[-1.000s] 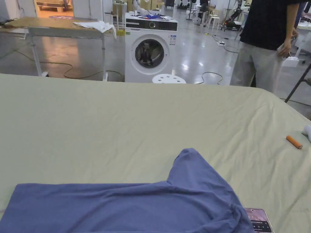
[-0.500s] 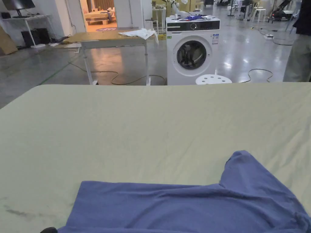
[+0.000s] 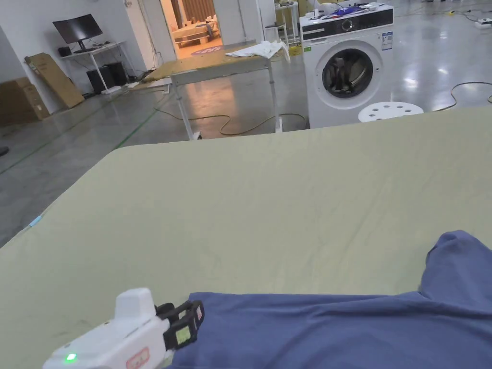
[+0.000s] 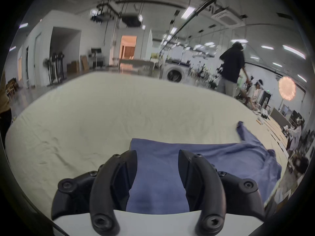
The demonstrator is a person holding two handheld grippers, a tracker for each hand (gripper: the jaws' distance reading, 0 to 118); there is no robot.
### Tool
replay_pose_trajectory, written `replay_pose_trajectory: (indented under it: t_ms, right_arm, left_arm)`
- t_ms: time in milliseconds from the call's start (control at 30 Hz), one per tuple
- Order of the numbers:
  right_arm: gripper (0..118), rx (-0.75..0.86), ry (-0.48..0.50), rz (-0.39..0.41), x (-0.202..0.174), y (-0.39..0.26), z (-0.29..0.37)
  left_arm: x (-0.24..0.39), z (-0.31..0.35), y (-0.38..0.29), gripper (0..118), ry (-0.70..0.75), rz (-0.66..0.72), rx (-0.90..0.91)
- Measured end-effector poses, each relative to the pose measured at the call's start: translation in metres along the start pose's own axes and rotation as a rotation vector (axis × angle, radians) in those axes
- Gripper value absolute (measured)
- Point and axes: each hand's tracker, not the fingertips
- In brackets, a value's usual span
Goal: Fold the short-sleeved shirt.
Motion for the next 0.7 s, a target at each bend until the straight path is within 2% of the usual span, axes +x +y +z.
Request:
replay_pose_trajectory:
  t_ms: [133,200,300,367,433,500,567,600,667,700]
  right_arm:
    - [0,-0.060,-0.040,0.009,0.010,-0.011,0.006]
    - [0,-0.078,-0.066,0.001,0.017,-0.015,0.011]
    - [0,-0.098,-0.109,-0.050,0.030,-0.021,0.016]
    - [0,-0.111,-0.130,-0.094,0.038,-0.024,0.016]
    - [0,-0.114,-0.139,-0.121,0.044,-0.024,0.014]
    - [0,-0.113,-0.141,-0.155,0.050,-0.024,0.011]
    - [0,-0.131,-0.122,-0.202,0.057,-0.020,0.001]
    - [0,-0.150,-0.121,-0.236,0.061,-0.012,-0.008]
    - [2,-0.186,-0.068,-0.274,0.072,0.010,-0.030]
    - [11,-0.200,-0.025,-0.278,0.077,0.025,-0.043]
  left_arm:
    - [-0.010,-0.072,0.018,65,0.091,0.017,-0.120]
    - [-0.011,-0.089,0.019,66,0.087,0.013,-0.117]
    - [-0.009,-0.107,0.021,64,0.083,0.035,-0.166]
    - [-0.006,-0.120,0.019,44,0.147,0.025,-0.220]
    - [-0.001,-0.116,0.019,39,0.143,0.003,-0.199]
    - [0.003,-0.116,0.019,20,0.157,-0.060,-0.217]
    - [0.005,-0.118,0.019,9,0.154,-0.071,-0.233]
    - [0.006,-0.119,0.020,4,0.154,-0.069,-0.241]
    - [0.012,-0.124,0.022,3,0.156,-0.101,-0.278]
    - [0.016,-0.124,0.024,3,0.168,-0.152,-0.300]
